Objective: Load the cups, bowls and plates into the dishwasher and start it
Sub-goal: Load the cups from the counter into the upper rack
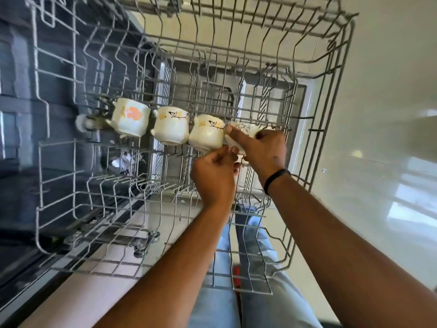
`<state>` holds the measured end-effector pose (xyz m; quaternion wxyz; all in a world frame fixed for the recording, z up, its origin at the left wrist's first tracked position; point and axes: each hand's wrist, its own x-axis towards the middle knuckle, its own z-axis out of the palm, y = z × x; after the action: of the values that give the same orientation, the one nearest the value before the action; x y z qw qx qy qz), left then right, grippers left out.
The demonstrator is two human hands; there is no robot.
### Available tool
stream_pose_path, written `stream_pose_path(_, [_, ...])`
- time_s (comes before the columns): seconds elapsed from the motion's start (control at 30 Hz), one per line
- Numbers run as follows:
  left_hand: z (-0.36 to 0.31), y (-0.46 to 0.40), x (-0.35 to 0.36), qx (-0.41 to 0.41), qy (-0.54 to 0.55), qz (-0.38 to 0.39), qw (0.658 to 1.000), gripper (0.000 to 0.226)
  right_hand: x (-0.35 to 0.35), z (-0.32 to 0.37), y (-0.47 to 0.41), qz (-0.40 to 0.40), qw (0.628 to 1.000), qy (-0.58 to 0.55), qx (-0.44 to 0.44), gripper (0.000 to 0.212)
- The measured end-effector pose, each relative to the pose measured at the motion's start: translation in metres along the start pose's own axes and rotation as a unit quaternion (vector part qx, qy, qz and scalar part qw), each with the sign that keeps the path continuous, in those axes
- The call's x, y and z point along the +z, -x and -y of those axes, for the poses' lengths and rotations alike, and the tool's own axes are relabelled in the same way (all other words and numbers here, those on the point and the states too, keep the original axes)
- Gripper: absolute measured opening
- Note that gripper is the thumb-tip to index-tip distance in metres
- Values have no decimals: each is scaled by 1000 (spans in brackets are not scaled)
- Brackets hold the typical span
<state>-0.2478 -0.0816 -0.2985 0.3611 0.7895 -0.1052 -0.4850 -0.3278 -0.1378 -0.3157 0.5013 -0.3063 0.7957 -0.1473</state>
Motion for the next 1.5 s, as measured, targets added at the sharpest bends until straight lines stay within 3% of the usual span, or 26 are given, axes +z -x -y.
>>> stream_pose_path(0.13, [4, -1, -7, 0, 11, -22, 1000, 13, 5, 2, 6, 3, 1000, -13, 7, 59])
stream_pose_path(0.27, [4, 1, -9, -7, 23, -22, 999, 17, 7, 0, 9, -4, 999, -41, 4, 69])
stream_pose_path(0.43, [-2, 6, -26, 5, 23, -1, 1000, 20, 6, -1, 20, -31, 999, -23, -14, 60])
stream_pose_path(0.53, [-11, 2, -53, 94, -15, 2, 995, 18, 7, -2, 37, -80, 995, 46, -38, 69])
stream_pose_path(0.63, [-21, -16, -84, 225, -88, -48, 969, 14, 13, 13, 59, -156, 967, 112, -167, 59])
stream_pose_path(0.7, [-28, -34, -102, 305, -162, -104, 933, 20, 23, 26, 63, -144, 942, 131, -272, 50])
stream_pose_path(0.8, [-35, -61, -121, 383, -258, -176, 869, 30, 44, 48, 58, -56, 901, 204, -380, 48])
stream_pose_path(0.93, [-46, -87, -135, 344, -344, -203, 850, 57, 65, 75, 44, 104, 817, 376, -426, 74])
stream_pose_path(1.1, [-47, -101, -139, 287, -347, -176, 875, 66, 83, 82, 30, 120, 762, 436, -464, 66])
stream_pose_path(1.27, [-40, -110, -146, 306, -277, -215, 885, 63, 105, 83, 31, 78, 760, 410, -499, 43])
stream_pose_path(1.5, [-42, -123, -156, 304, -278, -181, 893, 64, 120, 76, 26, 49, 775, 393, -492, 45])
